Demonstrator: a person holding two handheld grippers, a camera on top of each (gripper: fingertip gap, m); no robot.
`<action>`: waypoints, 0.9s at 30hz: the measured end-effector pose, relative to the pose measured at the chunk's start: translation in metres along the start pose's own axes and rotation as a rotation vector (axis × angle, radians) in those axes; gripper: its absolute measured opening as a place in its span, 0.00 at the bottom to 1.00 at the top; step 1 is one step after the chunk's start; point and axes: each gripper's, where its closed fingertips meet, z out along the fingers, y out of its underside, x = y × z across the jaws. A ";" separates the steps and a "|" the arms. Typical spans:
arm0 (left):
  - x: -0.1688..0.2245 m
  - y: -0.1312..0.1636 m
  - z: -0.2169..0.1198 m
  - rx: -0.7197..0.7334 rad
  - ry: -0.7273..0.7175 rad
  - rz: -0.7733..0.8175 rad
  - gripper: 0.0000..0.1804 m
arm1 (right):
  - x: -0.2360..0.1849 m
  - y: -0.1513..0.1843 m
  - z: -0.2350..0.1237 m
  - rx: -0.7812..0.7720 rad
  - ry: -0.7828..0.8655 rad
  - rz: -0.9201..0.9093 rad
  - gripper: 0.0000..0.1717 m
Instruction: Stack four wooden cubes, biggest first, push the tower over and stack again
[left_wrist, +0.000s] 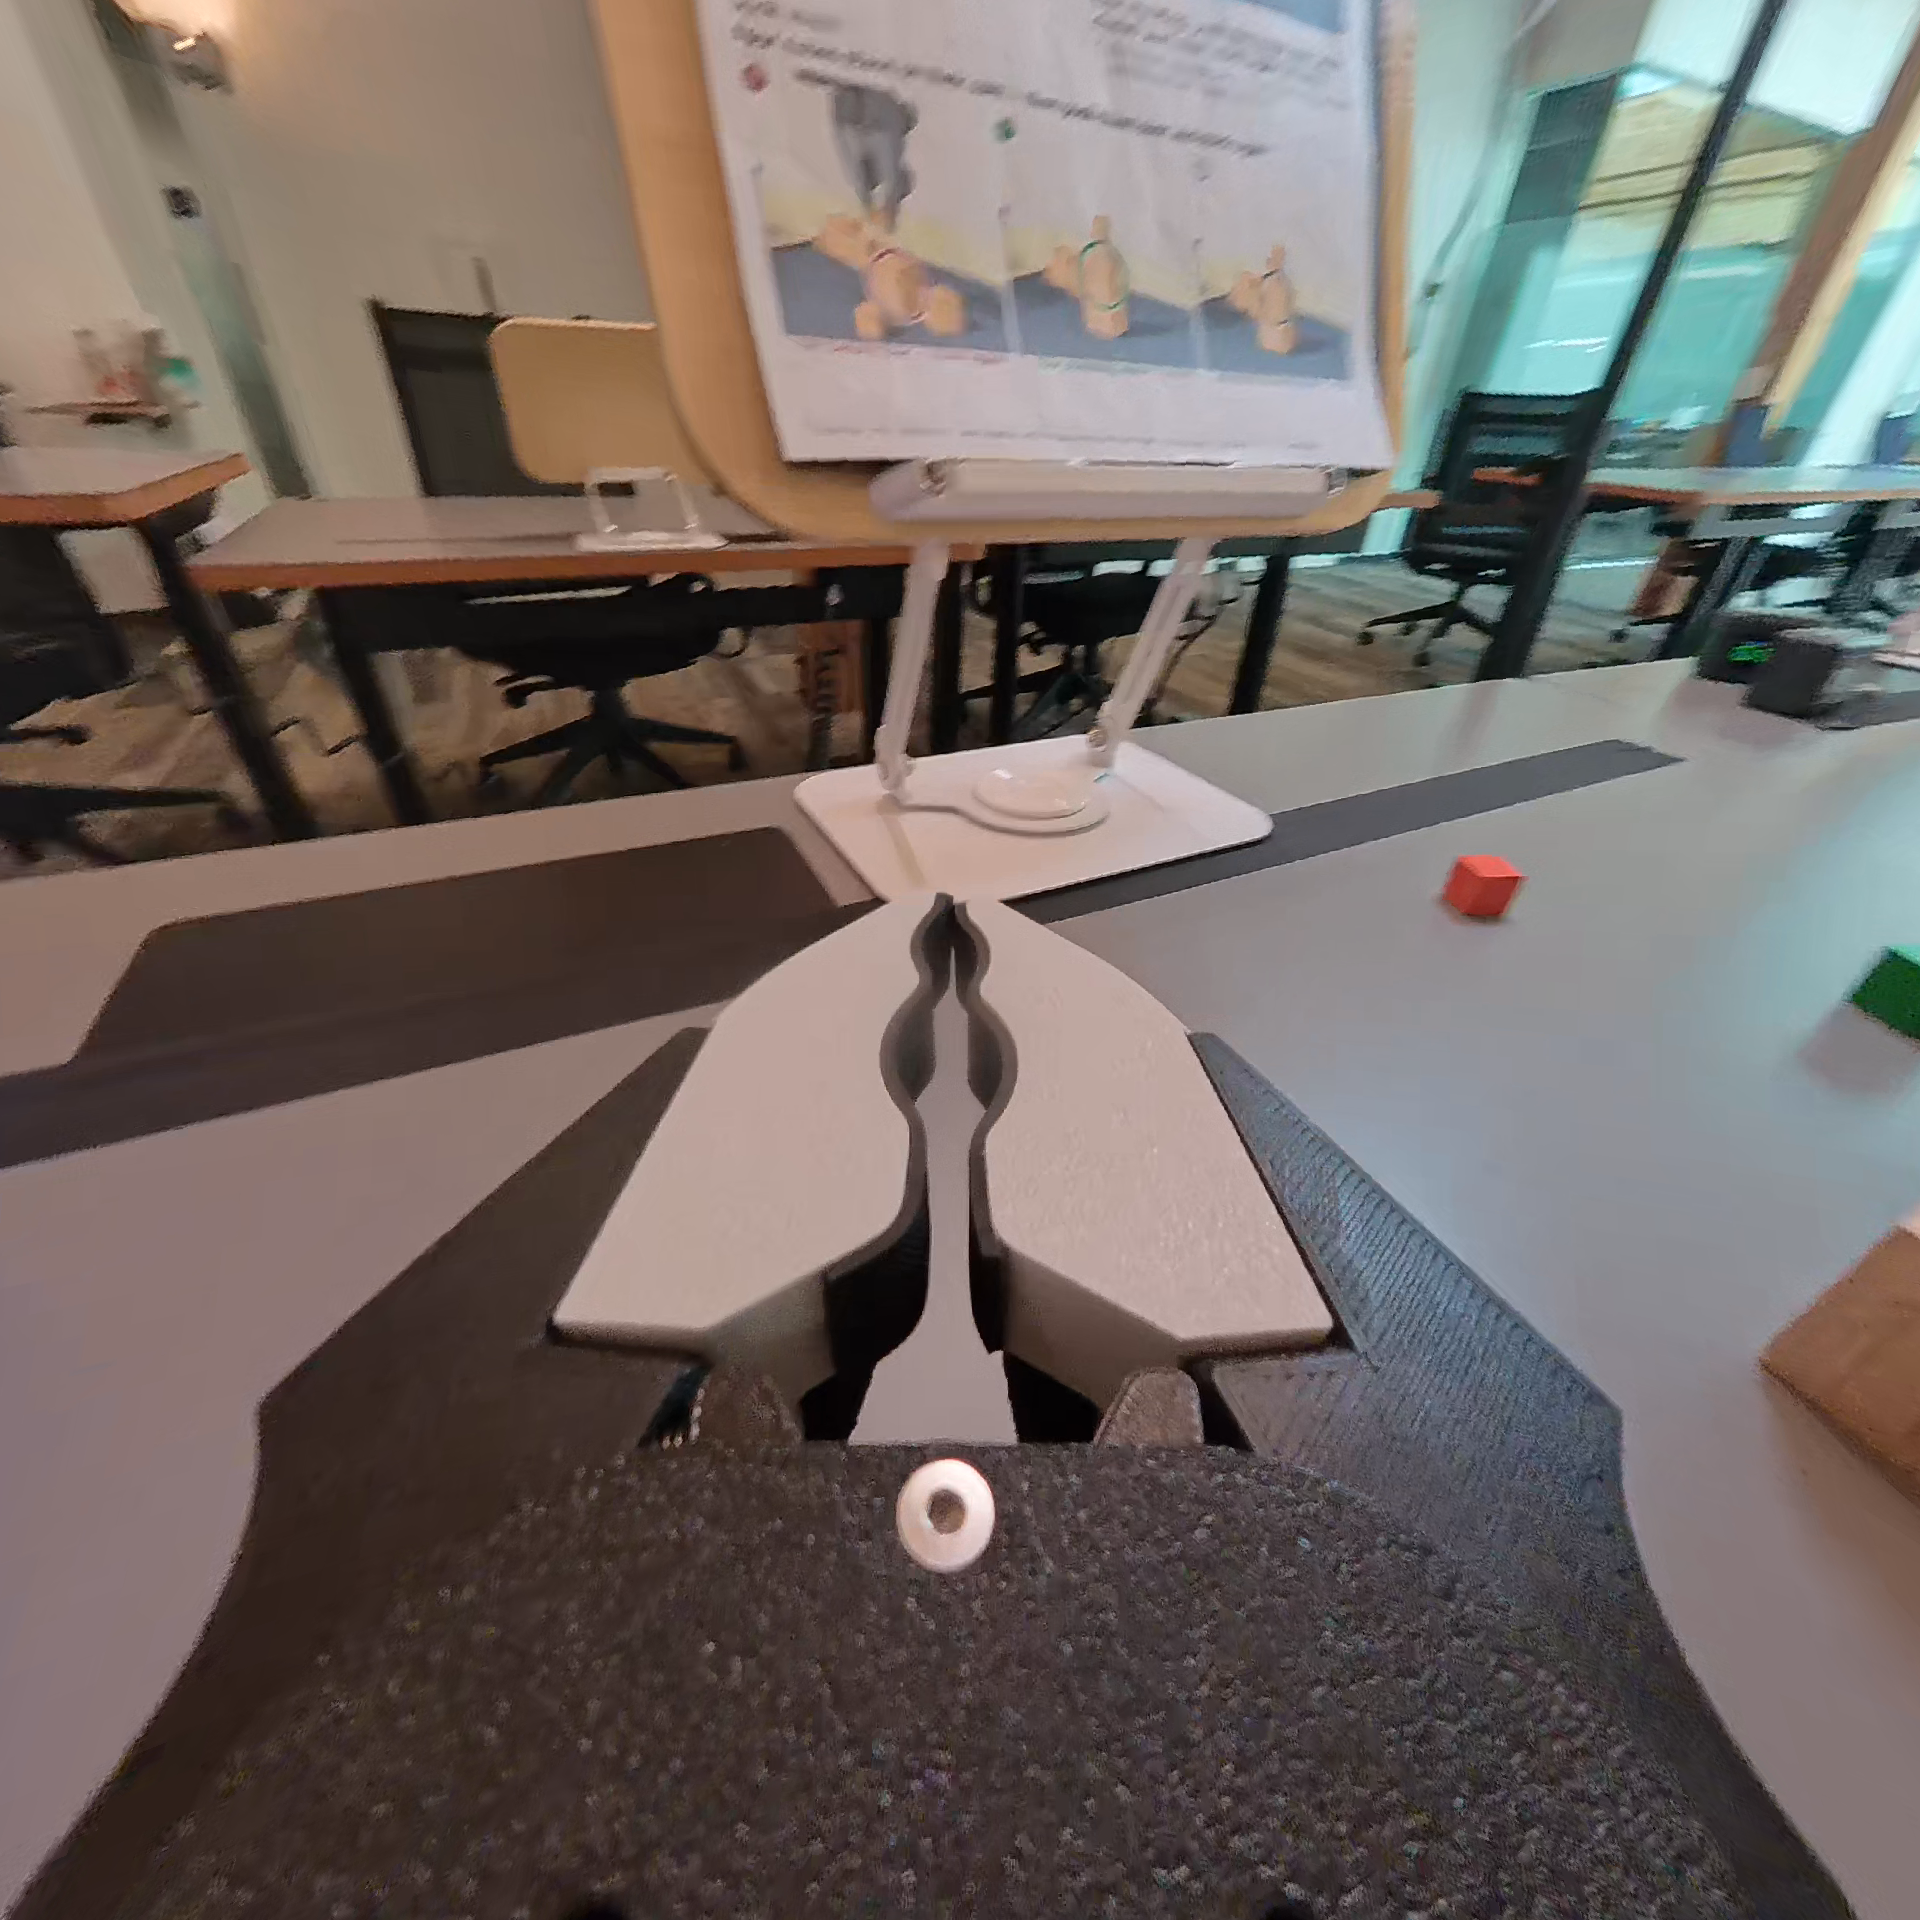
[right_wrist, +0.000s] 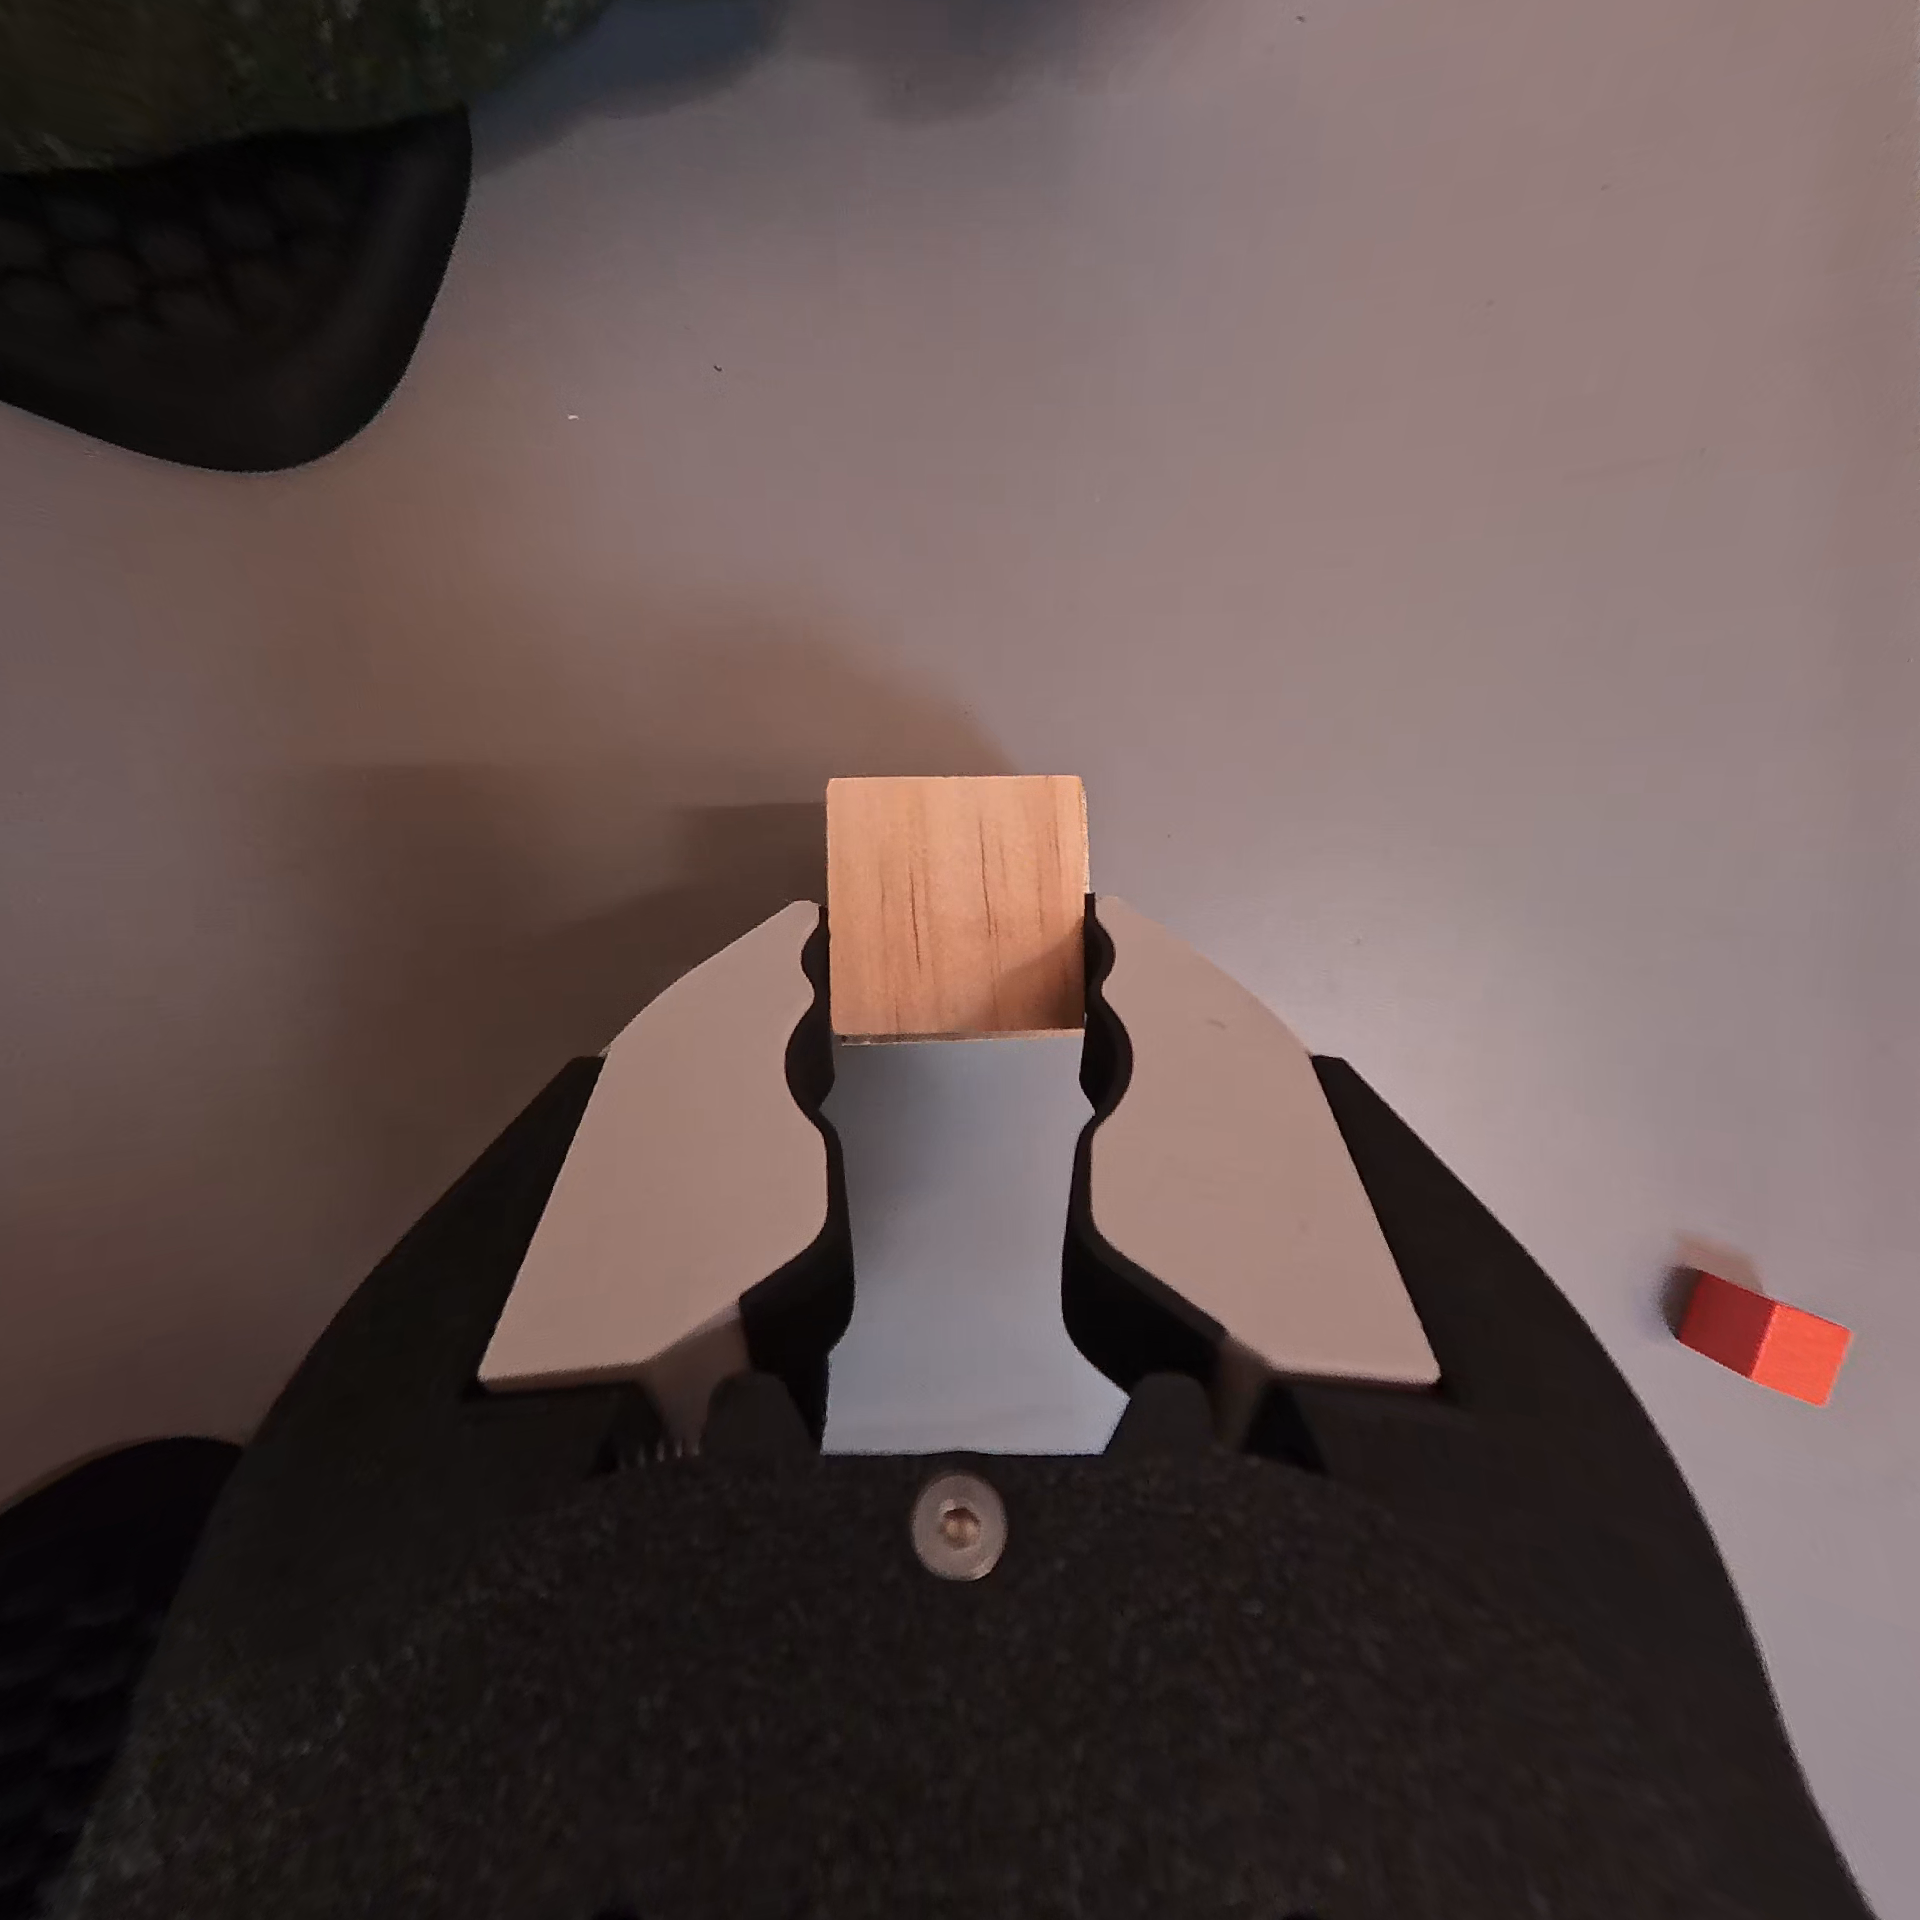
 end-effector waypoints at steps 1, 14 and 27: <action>0.004 -0.003 -0.001 0.014 0.033 0.003 0.00 | 0.000 0.000 0.000 0.000 0.003 -0.001 0.26; 0.034 -0.007 -0.009 0.054 0.275 -0.011 0.00 | 0.009 -0.013 -0.031 0.131 0.020 0.033 0.33; 0.040 0.005 -0.004 0.001 0.278 0.022 0.00 | 0.109 0.107 -0.099 0.029 0.290 0.322 0.28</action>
